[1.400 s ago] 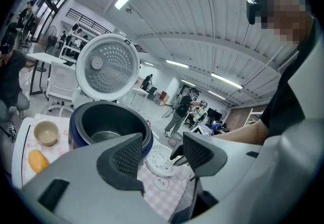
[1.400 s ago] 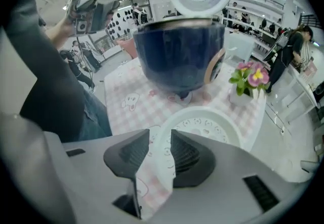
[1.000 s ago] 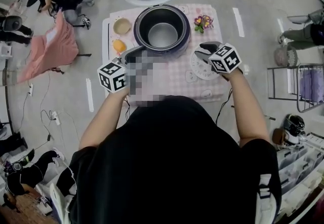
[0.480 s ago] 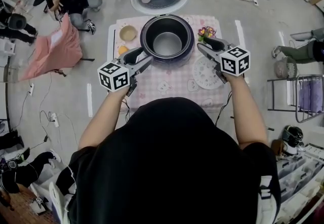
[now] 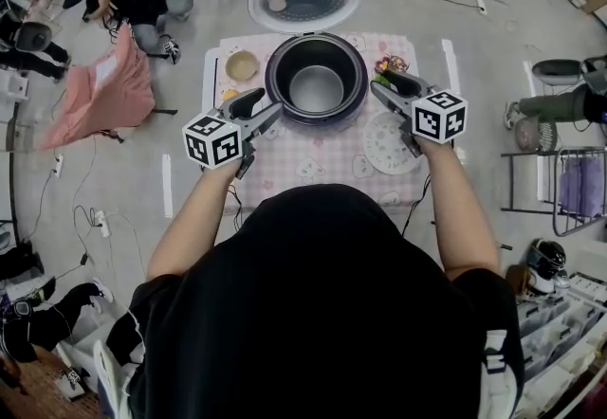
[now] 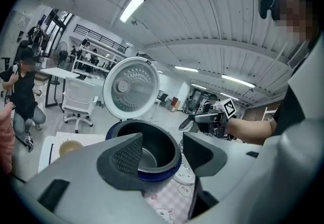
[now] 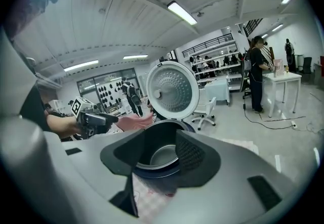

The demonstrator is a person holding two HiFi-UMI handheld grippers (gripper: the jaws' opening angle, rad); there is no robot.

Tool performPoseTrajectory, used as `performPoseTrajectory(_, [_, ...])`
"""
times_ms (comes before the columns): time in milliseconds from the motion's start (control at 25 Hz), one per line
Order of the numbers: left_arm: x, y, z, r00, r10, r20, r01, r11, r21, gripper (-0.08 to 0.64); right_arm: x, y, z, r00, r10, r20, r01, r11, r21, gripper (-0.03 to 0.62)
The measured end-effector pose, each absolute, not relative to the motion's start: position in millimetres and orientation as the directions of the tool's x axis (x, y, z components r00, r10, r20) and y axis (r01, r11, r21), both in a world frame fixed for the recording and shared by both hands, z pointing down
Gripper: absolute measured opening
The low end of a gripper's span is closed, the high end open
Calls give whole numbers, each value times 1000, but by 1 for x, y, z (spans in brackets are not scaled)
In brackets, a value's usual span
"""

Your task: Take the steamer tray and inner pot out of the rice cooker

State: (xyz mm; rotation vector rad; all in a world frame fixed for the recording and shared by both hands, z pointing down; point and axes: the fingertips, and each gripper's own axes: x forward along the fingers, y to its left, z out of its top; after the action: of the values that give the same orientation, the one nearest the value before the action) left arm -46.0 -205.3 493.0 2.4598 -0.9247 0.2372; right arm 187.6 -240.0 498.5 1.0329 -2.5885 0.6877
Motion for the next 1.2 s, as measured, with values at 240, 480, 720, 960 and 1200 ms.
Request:
performPoseTrajectory(240, [-52, -231, 516, 721, -584, 374, -693, -615, 376, 258, 179, -256, 532, -703, -548, 453, -707, 611, -356, 199])
performPoseTrajectory(480, [-61, -250, 556, 676, -578, 458, -735, -582, 349, 241, 173, -274, 565, -684, -528, 504, -725, 573, -383, 196])
performPoseTrajectory(720, [-59, -263, 577, 668, -552, 499, -740, -569, 360, 235, 170, -285, 596, -661, -505, 555, -746, 525, -409, 192])
performPoseTrajectory(960, [-53, -272, 587, 663, -532, 527, -741, -570, 356, 235, 164, -288, 611, -645, -488, 588, -757, 516, -402, 192])
performPoseTrajectory(1200, [-52, -278, 600, 622, -530, 576, -763, -577, 293, 235, 160, -291, 620, -627, -486, 609, -767, 521, -375, 184])
